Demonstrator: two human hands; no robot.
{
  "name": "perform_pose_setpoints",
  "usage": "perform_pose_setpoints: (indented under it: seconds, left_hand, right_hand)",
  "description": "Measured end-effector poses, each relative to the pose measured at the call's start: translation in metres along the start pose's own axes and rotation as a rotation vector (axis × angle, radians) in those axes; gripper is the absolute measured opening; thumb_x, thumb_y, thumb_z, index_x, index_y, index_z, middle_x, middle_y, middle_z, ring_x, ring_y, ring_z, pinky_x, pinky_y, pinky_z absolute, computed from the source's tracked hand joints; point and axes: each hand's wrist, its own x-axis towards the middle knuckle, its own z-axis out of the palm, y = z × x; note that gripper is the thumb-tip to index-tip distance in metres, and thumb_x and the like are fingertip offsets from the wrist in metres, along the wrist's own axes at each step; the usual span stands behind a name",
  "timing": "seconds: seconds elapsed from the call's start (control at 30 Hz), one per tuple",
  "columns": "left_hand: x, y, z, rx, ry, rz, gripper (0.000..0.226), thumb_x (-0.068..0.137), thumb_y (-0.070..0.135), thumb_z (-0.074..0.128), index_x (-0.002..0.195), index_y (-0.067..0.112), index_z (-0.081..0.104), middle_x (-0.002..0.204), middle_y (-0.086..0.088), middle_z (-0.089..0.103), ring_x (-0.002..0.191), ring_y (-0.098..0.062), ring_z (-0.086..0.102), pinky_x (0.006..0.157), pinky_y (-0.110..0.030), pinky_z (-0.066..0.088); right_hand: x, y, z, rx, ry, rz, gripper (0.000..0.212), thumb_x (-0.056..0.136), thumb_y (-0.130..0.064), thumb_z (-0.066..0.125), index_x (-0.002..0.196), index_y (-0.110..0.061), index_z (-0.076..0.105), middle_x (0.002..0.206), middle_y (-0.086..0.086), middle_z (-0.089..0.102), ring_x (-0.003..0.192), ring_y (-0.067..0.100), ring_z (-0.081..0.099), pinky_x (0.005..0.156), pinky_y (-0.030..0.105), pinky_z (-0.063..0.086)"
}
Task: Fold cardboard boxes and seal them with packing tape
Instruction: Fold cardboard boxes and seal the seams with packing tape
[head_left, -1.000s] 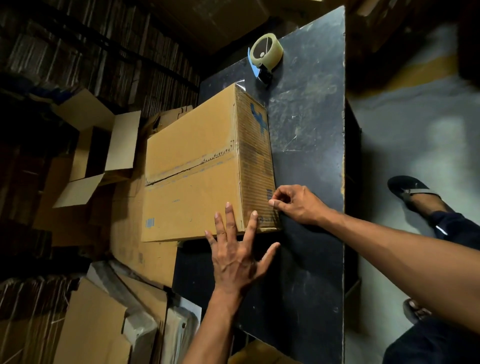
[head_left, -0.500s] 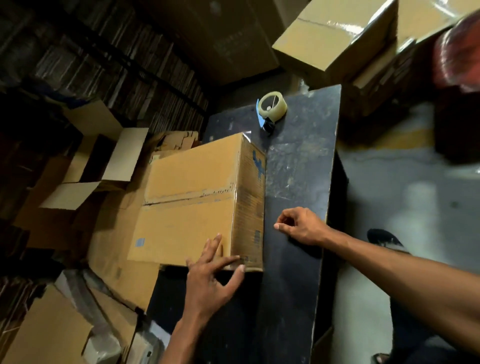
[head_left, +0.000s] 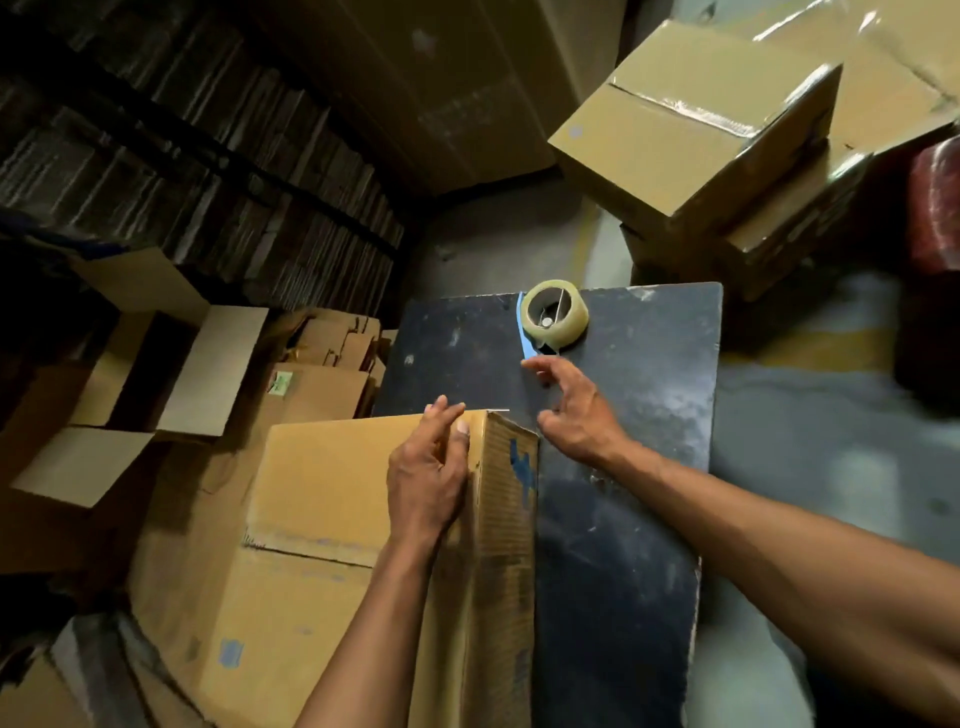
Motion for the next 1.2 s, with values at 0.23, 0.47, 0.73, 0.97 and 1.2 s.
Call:
perform_pose_setpoints:
  seconds: [0.23,0.47,0.73,0.97,1.2]
  left_hand:
    - [0.006,-0.019,0.022,-0.007,0.044,0.019,0.035,0.099,0.033,0.057,0.132,0.044,0.06,0.15,0.01,0.055,0.146,0.001,0.039,0.125,-0.048,0.029]
    - [0.005,-0.024,0.026,-0.007,0.03,0.008,0.035,0.101,0.034,0.057,0.136,0.036,0.064,0.151,0.012,0.054,0.147,0.001,0.036,0.126,-0.036,0.021]
    - [0.005,-0.028,0.028,0.014,0.031,0.029,0.037,0.102,0.035,0.055,0.139,0.036,0.061,0.153,0.013,0.051,0.148,0.001,0.035,0.126,-0.035,0.02]
    - [0.005,-0.028,0.028,-0.004,0.045,0.023,0.036,0.101,0.032,0.056,0.137,0.034,0.063,0.151,0.011,0.053,0.147,0.002,0.036,0.127,-0.04,0.022]
    - [0.004,-0.029,0.028,-0.037,0.043,0.012,0.036,0.101,0.032,0.057,0.136,0.039,0.06,0.152,0.012,0.053,0.148,0.0,0.036,0.127,-0.048,0.023]
  right_hand:
    - [-0.022,0.027,0.032,-0.075,-0.313,-0.055,0.091,0.08,0.002,0.054,0.163,-0.024,0.028,0.166,-0.002,0.034,0.151,0.006,0.03,0.123,0.027,0.03]
    - [-0.078,0.041,0.073,-0.342,-0.319,-0.167,0.11,0.091,-0.017,0.06,0.158,-0.024,-0.028,0.167,-0.004,-0.032,0.157,0.012,-0.018,0.129,0.047,0.011]
    - [-0.045,0.031,0.045,-0.198,-0.147,-0.091,0.099,0.079,-0.011,0.049,0.166,-0.021,0.003,0.173,-0.004,0.006,0.158,0.01,0.01,0.123,0.056,0.027]
    - [-0.064,0.027,0.072,-0.212,-0.282,-0.21,0.098,0.09,-0.017,0.054,0.163,-0.014,-0.013,0.17,0.002,-0.025,0.158,0.02,-0.016,0.125,0.063,0.007]
    - [-0.047,0.024,0.021,-0.061,-0.066,-0.203,0.055,0.094,-0.043,0.054,0.145,-0.024,0.058,0.158,-0.005,0.046,0.148,0.013,0.038,0.118,0.054,0.036]
